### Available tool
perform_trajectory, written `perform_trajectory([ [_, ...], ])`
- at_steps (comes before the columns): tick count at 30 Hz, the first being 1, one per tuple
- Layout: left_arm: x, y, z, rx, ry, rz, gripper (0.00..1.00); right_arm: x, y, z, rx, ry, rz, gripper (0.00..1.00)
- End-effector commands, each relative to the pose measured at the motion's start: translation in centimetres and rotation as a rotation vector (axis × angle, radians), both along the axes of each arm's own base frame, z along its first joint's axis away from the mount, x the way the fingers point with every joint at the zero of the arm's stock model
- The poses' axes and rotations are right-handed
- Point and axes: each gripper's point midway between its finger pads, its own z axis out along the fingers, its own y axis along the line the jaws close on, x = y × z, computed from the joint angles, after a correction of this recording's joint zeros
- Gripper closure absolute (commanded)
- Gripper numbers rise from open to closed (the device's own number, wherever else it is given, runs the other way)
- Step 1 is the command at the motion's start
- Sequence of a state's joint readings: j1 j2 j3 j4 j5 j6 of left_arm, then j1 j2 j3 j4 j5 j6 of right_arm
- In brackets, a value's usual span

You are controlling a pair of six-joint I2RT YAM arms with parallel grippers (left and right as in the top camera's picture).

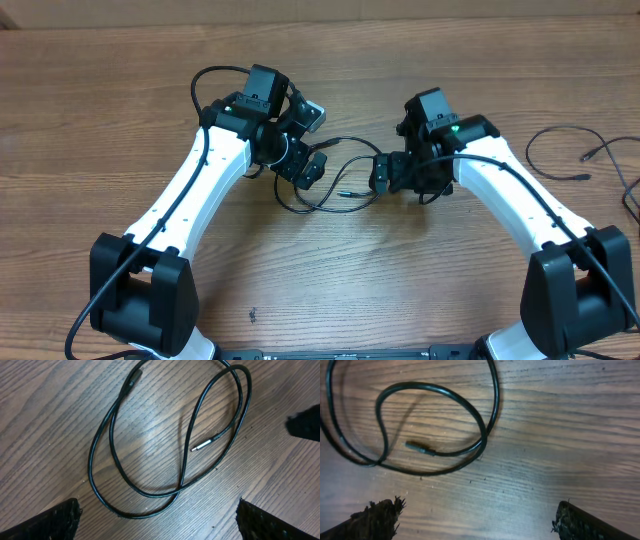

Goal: Untangle cables

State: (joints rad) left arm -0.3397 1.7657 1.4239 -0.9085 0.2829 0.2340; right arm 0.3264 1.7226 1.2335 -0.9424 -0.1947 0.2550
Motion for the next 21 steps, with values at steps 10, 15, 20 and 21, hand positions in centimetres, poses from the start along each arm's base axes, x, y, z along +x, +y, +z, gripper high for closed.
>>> perform_trajectory([
  [10, 0.1, 0.0, 0.3, -0.005, -0.004, 0.016, 0.00, 2.6, 1.7, -0.9, 0.058, -0.103, -0.061, 0.00],
  [15, 0.1, 0.0, 0.3, -0.005, -0.005, 0.016, 0.01, 3.1, 2.5, -3.2, 0.031, -0.091, -0.053, 0.00],
  [20, 0.1, 0.0, 0.3, -0.005, -0.004, 0.016, 0.01, 3.7, 2.2, -4.2, 0.002, -0.098, -0.080, 0.00],
  [21, 0.1, 0.0, 0.3, -0.005, -0.005, 0.016, 0.01, 3.8, 2.3, -4.2, 0.004, -0.102, -0.080, 0.00],
])
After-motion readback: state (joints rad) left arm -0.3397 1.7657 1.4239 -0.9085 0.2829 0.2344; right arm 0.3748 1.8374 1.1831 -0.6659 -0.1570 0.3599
